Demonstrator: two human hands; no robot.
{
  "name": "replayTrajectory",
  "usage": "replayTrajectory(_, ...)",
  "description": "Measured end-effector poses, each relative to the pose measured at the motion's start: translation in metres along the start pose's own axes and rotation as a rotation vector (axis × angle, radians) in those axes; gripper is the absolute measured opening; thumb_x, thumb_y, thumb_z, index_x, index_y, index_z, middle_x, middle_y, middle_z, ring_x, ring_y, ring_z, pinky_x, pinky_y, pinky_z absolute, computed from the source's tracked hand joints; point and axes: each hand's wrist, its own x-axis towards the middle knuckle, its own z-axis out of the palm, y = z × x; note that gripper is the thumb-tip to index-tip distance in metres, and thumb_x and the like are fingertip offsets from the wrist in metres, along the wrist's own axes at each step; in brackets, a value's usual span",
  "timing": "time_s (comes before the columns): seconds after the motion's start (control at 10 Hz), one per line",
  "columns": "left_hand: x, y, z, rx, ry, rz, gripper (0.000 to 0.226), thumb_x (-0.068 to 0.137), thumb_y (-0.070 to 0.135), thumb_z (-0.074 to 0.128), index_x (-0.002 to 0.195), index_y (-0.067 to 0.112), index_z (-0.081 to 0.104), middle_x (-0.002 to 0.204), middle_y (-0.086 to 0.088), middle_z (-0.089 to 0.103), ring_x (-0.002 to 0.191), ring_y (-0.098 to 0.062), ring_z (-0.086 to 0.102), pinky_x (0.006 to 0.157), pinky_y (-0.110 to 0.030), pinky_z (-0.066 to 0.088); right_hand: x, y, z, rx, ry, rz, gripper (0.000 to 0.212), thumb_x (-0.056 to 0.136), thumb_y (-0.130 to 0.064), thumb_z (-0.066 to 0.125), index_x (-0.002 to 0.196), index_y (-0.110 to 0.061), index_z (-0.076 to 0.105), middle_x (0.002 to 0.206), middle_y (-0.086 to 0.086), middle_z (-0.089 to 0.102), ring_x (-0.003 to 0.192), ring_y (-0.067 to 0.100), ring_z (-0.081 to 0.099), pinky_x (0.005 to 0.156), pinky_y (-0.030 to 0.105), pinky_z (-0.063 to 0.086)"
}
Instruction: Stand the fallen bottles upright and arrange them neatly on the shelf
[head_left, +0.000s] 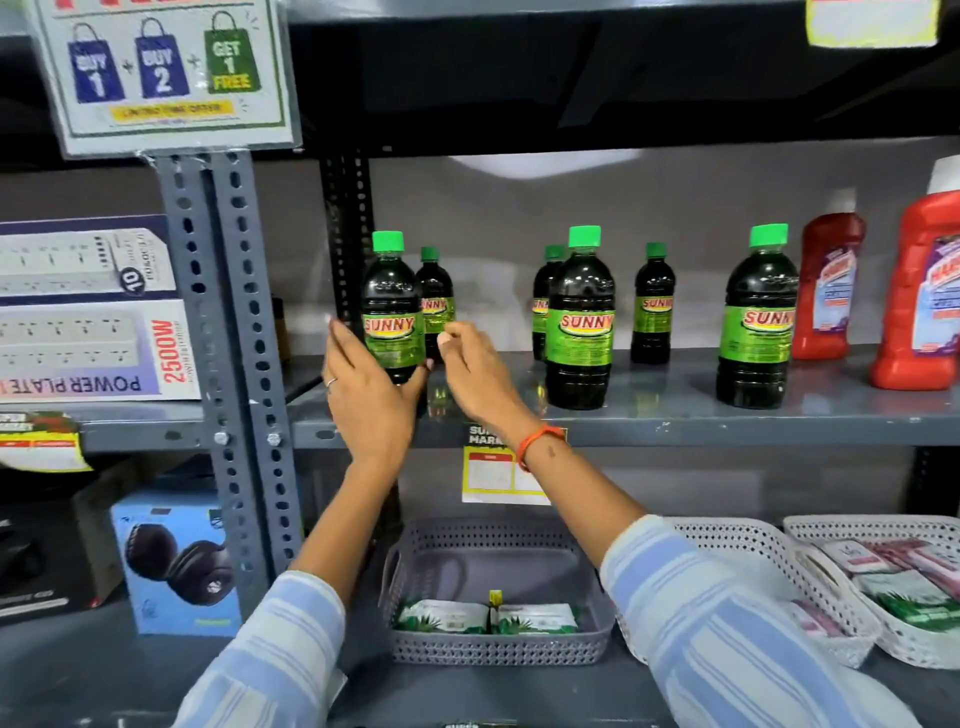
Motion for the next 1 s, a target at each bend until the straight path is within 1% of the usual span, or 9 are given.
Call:
replayTrajectory(0.1, 0.017, -0.03, -0.006, 0.0, -0.271, -0.086, 0.068, 0.076, 0.047, 0.071, 0.123, 0.004, 0.048, 0.116, -0.021, 0.063, 0.105, -0.038, 0.058, 0.077, -0.044, 0.046, 0.022, -0.004, 0.028, 0.151, -0.206, 0.266, 0.043, 0.103, -0.027, 0.033, 0.133, 0.0, 0.045, 0.129, 0.021, 0.054, 0.116, 0.031, 0.053, 0.106, 0.043, 0.041)
replayTrajectory(0.2, 0.022, -0.035, -0.009, 0.012, -0.289, -0.047, 0.056, 0.076, 0.051, 0.069, 0.108, 0.006, 0.059, 0.106, -0.017, 0.067, 0.099, -0.036, 0.06, 0.072, -0.04, 0.047, 0.028, -0.006, 0.035, 0.204, -0.21, 0.28, 0.042, 0.103, -0.024, 0.034, 0.135, 0.0, 0.045, 0.137, 0.02, 0.053, 0.114, 0.028, 0.054, 0.102, 0.035, 0.041)
replayTrajectory(0.3, 0.025, -0.039, -0.012, 0.045, -0.276, -0.043, 0.053, 0.077, 0.052, 0.068, 0.106, 0.008, 0.062, 0.106, -0.014, 0.068, 0.1, -0.035, 0.06, 0.068, -0.036, 0.041, 0.027, -0.009, 0.04, 0.265, -0.237, 0.29, 0.043, 0.103, -0.023, 0.033, 0.14, -0.003, 0.041, 0.137, 0.016, 0.052, 0.102, 0.017, 0.051, 0.093, 0.029, 0.04)
replayTrajectory(0.4, 0.027, -0.042, -0.012, 0.069, -0.272, -0.031, 0.055, 0.076, 0.054, 0.068, 0.106, 0.008, 0.062, 0.104, -0.014, 0.068, 0.098, -0.035, 0.061, 0.068, -0.037, 0.043, 0.029, -0.004, 0.045, 0.265, -0.216, 0.296, 0.044, 0.102, -0.026, 0.034, 0.14, -0.005, 0.041, 0.137, 0.016, 0.053, 0.101, 0.017, 0.05, 0.097, 0.034, 0.041)
replayTrajectory(0.6, 0.03, -0.044, -0.014, 0.076, -0.273, -0.002, 0.057, 0.074, 0.055, 0.069, 0.105, 0.007, 0.063, 0.102, -0.013, 0.069, 0.096, -0.034, 0.062, 0.071, -0.039, 0.047, 0.032, -0.001, 0.048, 0.277, -0.201, 0.295, 0.044, 0.101, -0.029, 0.035, 0.139, -0.006, 0.042, 0.119, 0.01, 0.055, 0.078, 0.011, 0.053, 0.089, 0.037, 0.043)
replayTrajectory(0.7, 0.033, -0.04, -0.017, 0.07, -0.306, -0.018, 0.056, 0.074, 0.054, 0.07, 0.103, 0.006, 0.064, 0.1, -0.014, 0.07, 0.093, -0.033, 0.063, 0.069, -0.037, 0.047, 0.027, -0.01, 0.041, 0.278, -0.2, 0.303, 0.045, 0.101, -0.029, 0.035, 0.139, -0.005, 0.042, 0.119, 0.013, 0.058, 0.074, 0.009, 0.054, 0.083, 0.033, 0.043)
replayTrajectory(0.8, 0.026, -0.033, -0.022, 0.114, -0.333, -0.072, 0.059, 0.074, 0.054, 0.07, 0.104, 0.003, 0.062, 0.101, -0.017, 0.069, 0.094, -0.035, 0.062, 0.067, -0.036, 0.044, 0.018, -0.018, 0.032, 0.206, -0.251, 0.307, 0.045, 0.102, -0.03, 0.034, 0.138, -0.003, 0.042, 0.116, 0.014, 0.06, 0.082, 0.016, 0.055, 0.083, 0.034, 0.045)
replayTrajectory(0.9, 0.007, -0.002, -0.029, 0.209, -0.142, 0.066, 0.059, 0.081, 0.043, 0.068, 0.116, -0.001, 0.051, 0.114, -0.021, 0.063, 0.101, -0.038, 0.06, 0.075, -0.042, 0.046, 0.003, -0.032, -0.008, -0.11, -0.207, 0.117, 0.039, 0.102, -0.026, 0.036, 0.131, -0.002, 0.048, 0.122, 0.019, 0.061, 0.104, 0.03, 0.057, 0.088, 0.038, 0.046)
replayTrajectory(1.0, 0.002, 0.038, -0.028, 0.135, 0.049, 0.337, 0.051, 0.086, 0.024, 0.065, 0.126, -0.002, 0.049, 0.129, -0.02, 0.057, 0.111, -0.036, 0.057, 0.088, -0.042, 0.047, -0.008, -0.047, -0.048, -0.266, 0.118, -0.153, 0.033, 0.1, -0.019, 0.04, 0.124, -0.003, 0.055, 0.121, 0.019, 0.062, 0.111, 0.034, 0.057, 0.094, 0.038, 0.045)
